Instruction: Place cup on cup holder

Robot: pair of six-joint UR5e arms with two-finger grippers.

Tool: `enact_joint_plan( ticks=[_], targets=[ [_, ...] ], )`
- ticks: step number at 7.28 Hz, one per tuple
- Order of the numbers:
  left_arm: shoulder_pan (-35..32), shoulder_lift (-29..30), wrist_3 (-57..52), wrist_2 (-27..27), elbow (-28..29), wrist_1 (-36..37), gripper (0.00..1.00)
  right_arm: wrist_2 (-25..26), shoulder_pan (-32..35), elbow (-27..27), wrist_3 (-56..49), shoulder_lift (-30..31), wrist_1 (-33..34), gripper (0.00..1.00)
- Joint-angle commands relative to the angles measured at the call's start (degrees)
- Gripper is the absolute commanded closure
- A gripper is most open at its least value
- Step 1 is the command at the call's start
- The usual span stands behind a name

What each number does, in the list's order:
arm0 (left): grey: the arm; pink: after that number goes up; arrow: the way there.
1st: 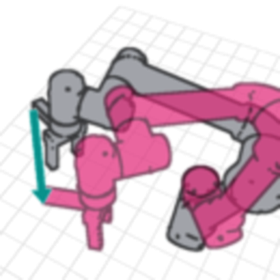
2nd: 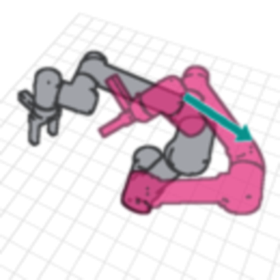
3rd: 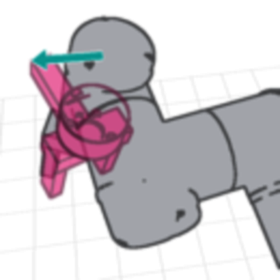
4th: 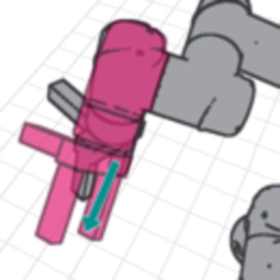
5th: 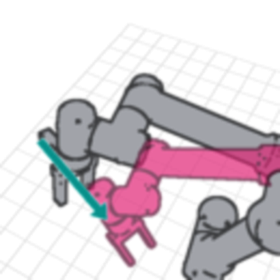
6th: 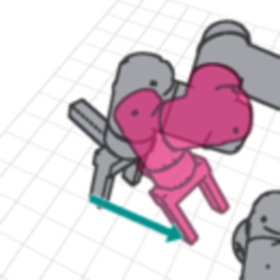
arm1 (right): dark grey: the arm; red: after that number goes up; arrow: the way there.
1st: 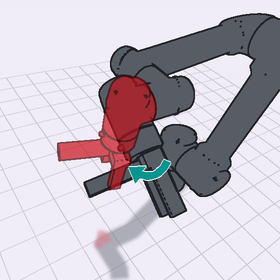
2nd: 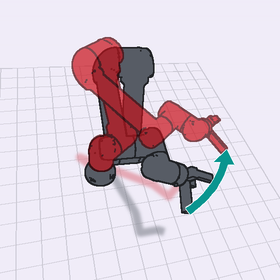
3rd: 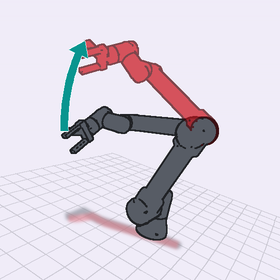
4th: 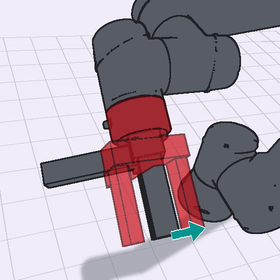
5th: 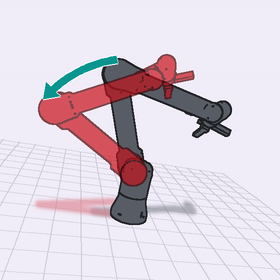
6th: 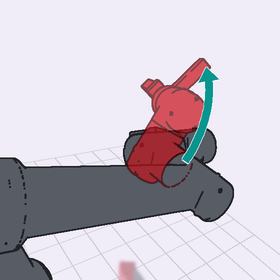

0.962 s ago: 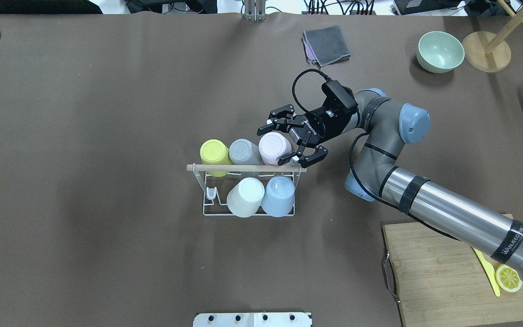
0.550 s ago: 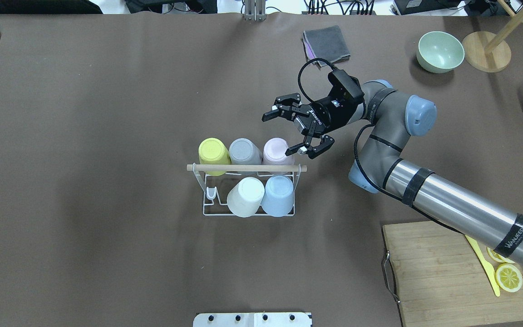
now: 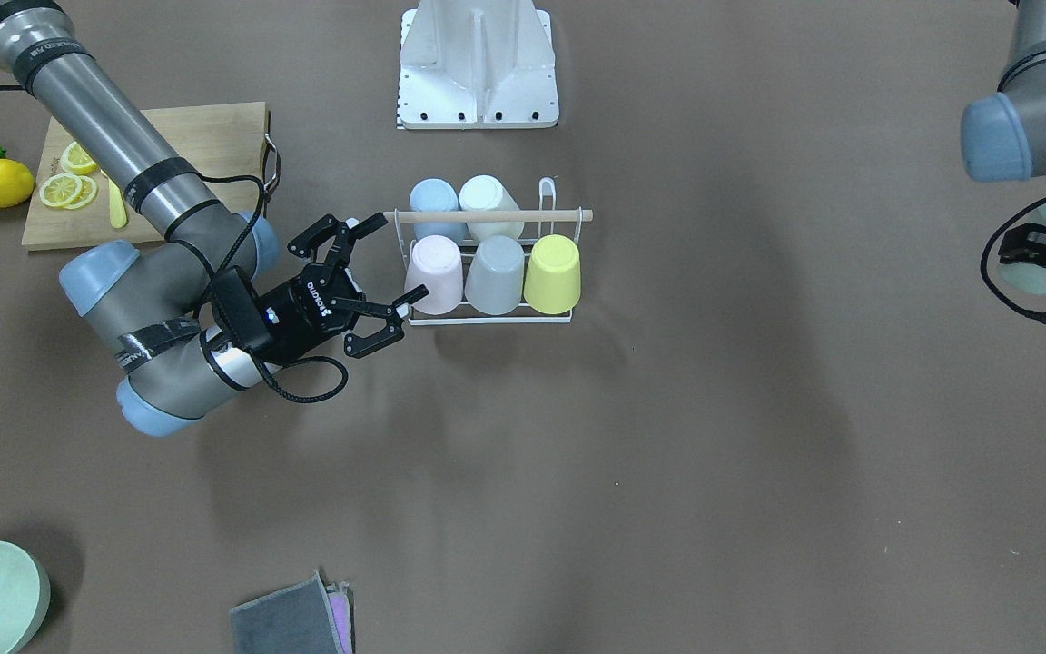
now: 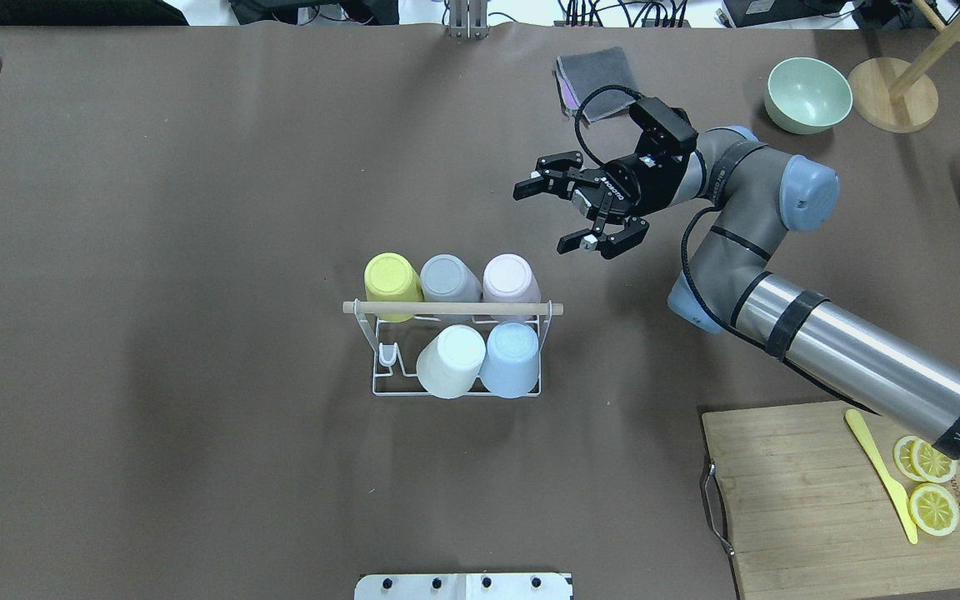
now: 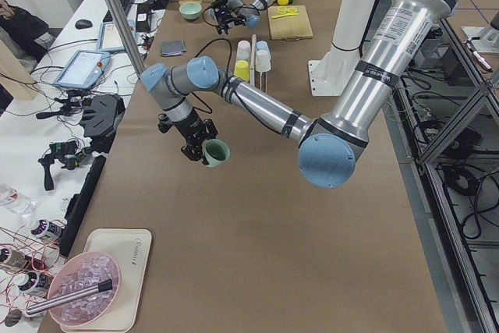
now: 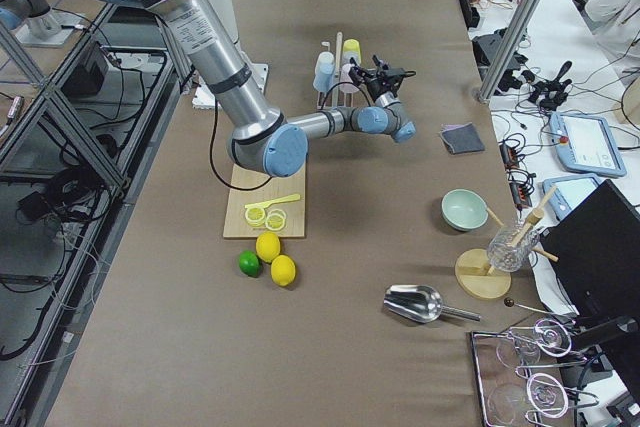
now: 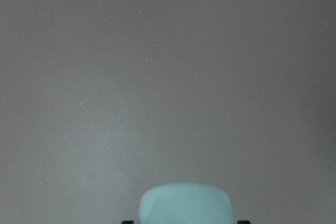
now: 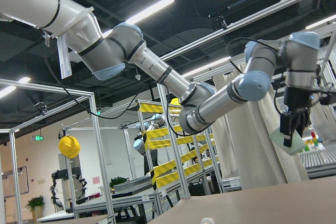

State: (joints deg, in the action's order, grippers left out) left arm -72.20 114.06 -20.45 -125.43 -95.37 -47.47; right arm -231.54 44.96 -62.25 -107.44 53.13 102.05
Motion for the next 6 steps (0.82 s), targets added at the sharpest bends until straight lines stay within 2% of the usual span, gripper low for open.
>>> enact_joint_plan(
  ticks=[1,3,4,5,6],
  targets=[
    [0.1,-7.8,2.6,-0.9,-11.7,-12.6,1.00,0.5,2.7,-1.0,20.3,2.8,0.2,0.00],
    [1.4,-10.7,10.5,-1.2,-13.1,-32.8,1.00,0.7,5.4,-5.9,42.1,9.1,0.7,0.01],
    [2.8,-12.8,14.5,-1.2,-13.1,-43.0,1.00,2.8,7.7,-7.2,52.4,10.7,2.0,0.01],
    [4.2,-14.1,20.5,-1.2,-13.1,-52.2,1.00,7.1,10.6,-8.5,63.7,11.0,3.0,0.01],
    [6.7,-14.2,29.1,-0.9,-12.7,-62.0,1.00,10.5,12.7,-10.9,75.3,13.2,3.6,0.02]
  ],
)
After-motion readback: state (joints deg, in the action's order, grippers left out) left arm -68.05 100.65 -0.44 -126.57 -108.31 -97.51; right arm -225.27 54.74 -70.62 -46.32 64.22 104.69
